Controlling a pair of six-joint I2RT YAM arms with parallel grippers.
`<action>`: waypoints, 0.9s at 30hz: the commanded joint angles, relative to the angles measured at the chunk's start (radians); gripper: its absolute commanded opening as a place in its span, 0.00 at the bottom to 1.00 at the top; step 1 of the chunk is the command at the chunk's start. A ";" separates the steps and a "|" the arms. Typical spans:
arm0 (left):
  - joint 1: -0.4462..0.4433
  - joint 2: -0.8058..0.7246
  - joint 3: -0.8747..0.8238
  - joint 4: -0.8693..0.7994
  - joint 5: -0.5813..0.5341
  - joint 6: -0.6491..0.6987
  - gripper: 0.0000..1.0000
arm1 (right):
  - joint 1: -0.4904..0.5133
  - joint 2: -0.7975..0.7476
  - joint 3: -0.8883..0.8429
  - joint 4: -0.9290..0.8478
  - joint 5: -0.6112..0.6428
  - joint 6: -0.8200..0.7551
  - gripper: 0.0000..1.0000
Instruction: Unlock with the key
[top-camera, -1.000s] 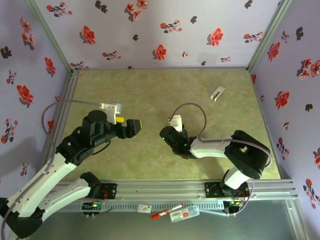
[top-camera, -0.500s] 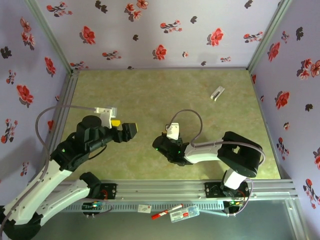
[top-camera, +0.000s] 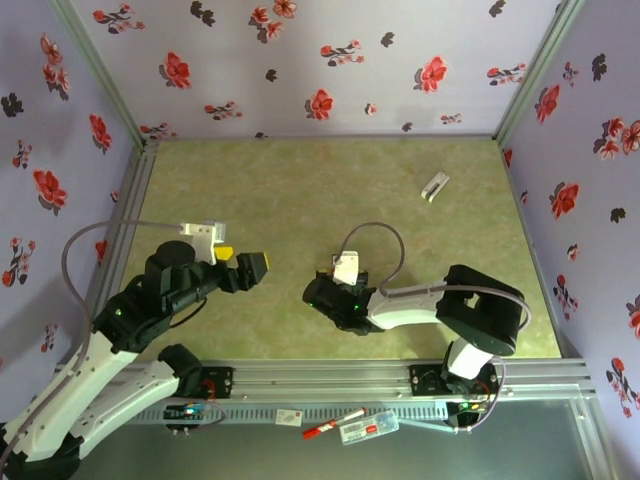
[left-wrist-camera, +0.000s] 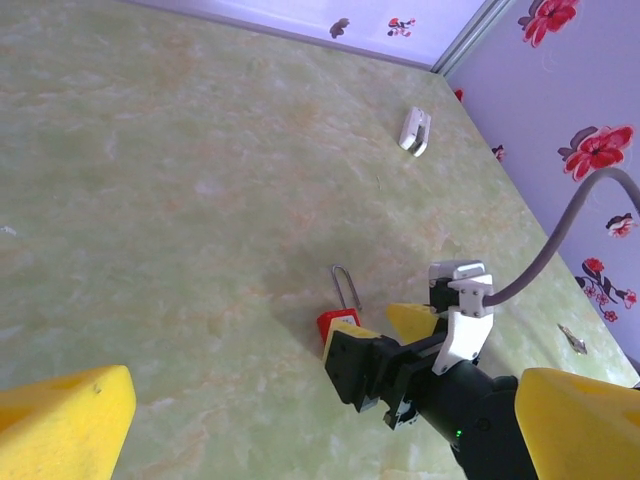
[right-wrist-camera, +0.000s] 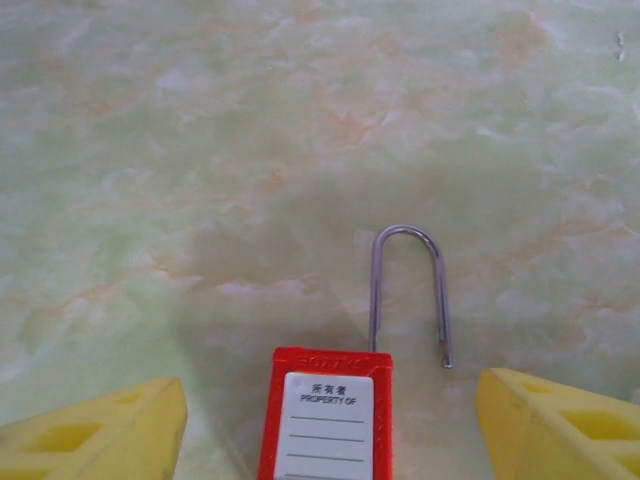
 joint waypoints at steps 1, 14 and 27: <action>0.008 -0.004 0.000 -0.005 -0.026 -0.018 0.98 | 0.014 -0.097 0.019 -0.048 -0.005 0.020 0.76; 0.004 0.233 0.066 0.005 0.068 -0.097 0.98 | -0.135 -0.682 0.096 -0.692 -0.096 0.079 0.86; -0.010 0.403 0.178 -0.002 0.057 -0.043 0.98 | -0.592 -0.763 0.217 -1.192 -0.460 0.075 0.93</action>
